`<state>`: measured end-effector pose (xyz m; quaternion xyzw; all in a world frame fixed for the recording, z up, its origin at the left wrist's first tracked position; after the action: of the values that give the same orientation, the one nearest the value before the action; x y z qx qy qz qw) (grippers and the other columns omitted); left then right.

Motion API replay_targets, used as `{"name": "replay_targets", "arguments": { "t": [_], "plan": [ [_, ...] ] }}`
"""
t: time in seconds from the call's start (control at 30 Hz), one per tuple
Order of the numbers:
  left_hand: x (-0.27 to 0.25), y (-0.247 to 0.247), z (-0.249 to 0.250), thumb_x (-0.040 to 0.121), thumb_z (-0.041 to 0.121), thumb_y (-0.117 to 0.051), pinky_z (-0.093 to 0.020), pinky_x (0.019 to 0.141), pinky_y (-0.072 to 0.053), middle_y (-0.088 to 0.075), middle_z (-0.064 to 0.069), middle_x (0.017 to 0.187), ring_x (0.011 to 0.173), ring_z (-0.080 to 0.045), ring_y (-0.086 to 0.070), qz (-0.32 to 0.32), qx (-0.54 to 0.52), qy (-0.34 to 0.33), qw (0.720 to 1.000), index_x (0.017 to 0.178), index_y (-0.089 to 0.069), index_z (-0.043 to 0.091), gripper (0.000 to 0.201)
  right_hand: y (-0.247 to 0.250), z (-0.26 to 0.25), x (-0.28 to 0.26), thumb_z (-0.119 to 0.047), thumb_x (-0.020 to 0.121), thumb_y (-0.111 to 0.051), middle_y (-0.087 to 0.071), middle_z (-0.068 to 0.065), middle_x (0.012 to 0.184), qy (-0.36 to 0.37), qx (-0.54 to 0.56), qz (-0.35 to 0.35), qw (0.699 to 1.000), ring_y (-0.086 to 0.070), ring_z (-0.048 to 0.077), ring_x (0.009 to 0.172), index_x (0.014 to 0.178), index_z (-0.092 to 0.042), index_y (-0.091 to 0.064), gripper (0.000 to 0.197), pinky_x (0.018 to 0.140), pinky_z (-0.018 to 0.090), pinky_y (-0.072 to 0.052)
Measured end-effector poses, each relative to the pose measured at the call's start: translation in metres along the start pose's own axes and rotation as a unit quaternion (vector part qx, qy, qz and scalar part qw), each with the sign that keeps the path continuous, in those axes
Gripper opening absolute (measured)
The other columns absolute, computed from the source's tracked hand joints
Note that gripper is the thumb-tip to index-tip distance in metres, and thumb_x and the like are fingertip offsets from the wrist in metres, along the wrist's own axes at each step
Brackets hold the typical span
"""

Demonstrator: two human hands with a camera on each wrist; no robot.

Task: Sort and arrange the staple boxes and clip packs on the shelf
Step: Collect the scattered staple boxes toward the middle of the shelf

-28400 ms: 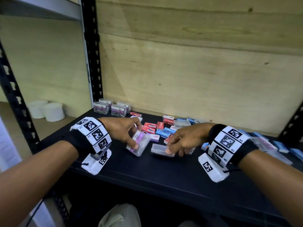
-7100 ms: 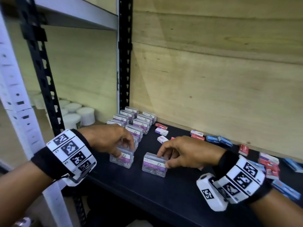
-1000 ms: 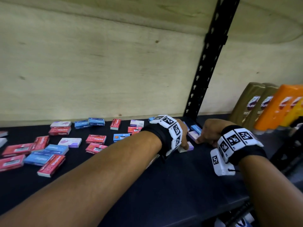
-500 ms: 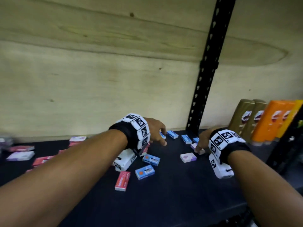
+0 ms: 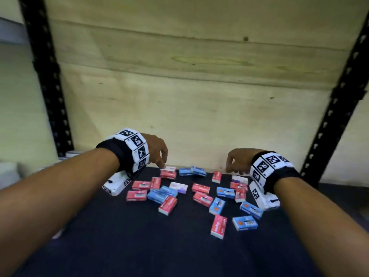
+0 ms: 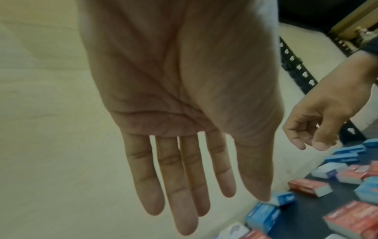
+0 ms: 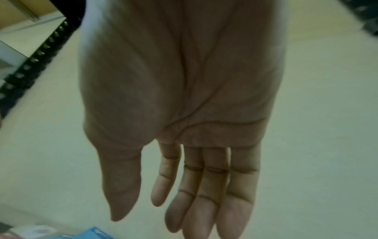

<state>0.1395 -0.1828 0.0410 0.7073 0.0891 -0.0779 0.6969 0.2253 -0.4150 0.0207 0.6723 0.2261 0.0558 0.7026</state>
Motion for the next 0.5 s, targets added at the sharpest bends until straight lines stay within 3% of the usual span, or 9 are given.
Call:
{"name": "replay_targets", "arguments": {
  "t": [0.07, 0.13, 0.3, 0.37, 0.5],
  "plan": [
    [-0.007, -0.002, -0.026, 0.083, 0.039, -0.074, -0.023, 0.075, -0.047, -0.072, 0.008, 0.093, 0.069, -0.006, -0.060, 0.006, 0.003, 0.018, 1.000, 0.100, -0.072, 0.028, 0.021, 0.003, -0.035, 0.012, -0.032, 0.092, -0.067, -0.065, -0.001, 0.076, 0.040, 0.012, 0.002, 0.999, -0.058, 0.015, 0.063, 0.105, -0.008, -0.071, 0.028, 0.059, 0.026, -0.048],
    [-0.010, -0.006, -0.048, 0.081, 0.036, -0.075, -0.022, 0.073, -0.046, -0.070, 0.011, 0.085, 0.069, -0.004, -0.058, 0.008, 0.011, 0.034, 0.999, 0.095, -0.073, 0.028, 0.016, 0.004, -0.067, 0.021, -0.031, 0.091, -0.068, -0.065, -0.003, 0.081, 0.074, 0.017, 0.004, 0.997, -0.058, 0.012, 0.066, 0.107, -0.012, -0.070, 0.024, 0.058, 0.024, -0.047],
    [-0.007, -0.018, -0.079, 0.084, 0.028, -0.074, -0.016, 0.058, -0.043, -0.062, 0.016, 0.066, 0.058, 0.001, -0.053, -0.013, 0.021, 0.058, 0.998, 0.093, -0.074, 0.025, 0.010, -0.013, -0.129, 0.041, -0.033, 0.083, -0.077, -0.071, -0.003, 0.091, 0.145, 0.019, -0.045, 0.988, -0.064, 0.013, 0.079, 0.103, -0.022, -0.070, 0.024, 0.080, 0.029, -0.052],
    [-0.002, -0.020, -0.081, 0.084, 0.025, -0.072, -0.015, 0.055, -0.041, -0.063, 0.015, 0.069, 0.057, 0.002, -0.053, -0.018, 0.017, 0.055, 0.998, 0.096, -0.074, 0.023, 0.012, -0.025, -0.142, 0.046, -0.036, 0.076, -0.082, -0.072, -0.003, 0.084, 0.154, 0.009, -0.082, 0.985, -0.064, 0.012, 0.075, 0.100, -0.023, -0.072, 0.029, 0.083, 0.032, -0.052],
    [0.016, -0.025, -0.076, 0.083, 0.028, -0.072, -0.021, 0.070, -0.046, -0.072, 0.008, 0.091, 0.079, -0.008, -0.063, -0.003, 0.001, 0.035, 0.999, 0.100, -0.073, 0.026, 0.017, -0.052, -0.146, 0.048, -0.036, 0.069, -0.088, -0.063, -0.013, 0.058, 0.134, -0.001, -0.174, 0.976, -0.054, 0.010, 0.062, 0.105, -0.015, -0.074, 0.044, 0.064, 0.024, -0.046]
  ]
}}
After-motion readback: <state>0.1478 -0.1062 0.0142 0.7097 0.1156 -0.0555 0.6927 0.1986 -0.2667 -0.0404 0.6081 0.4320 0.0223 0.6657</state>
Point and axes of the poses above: each hand's wrist, its own x-axis towards the middle knuckle, its own y-axis out of the back of the hand, z = x × y, the point moved 10 cm from there along x, towards the middle knuckle
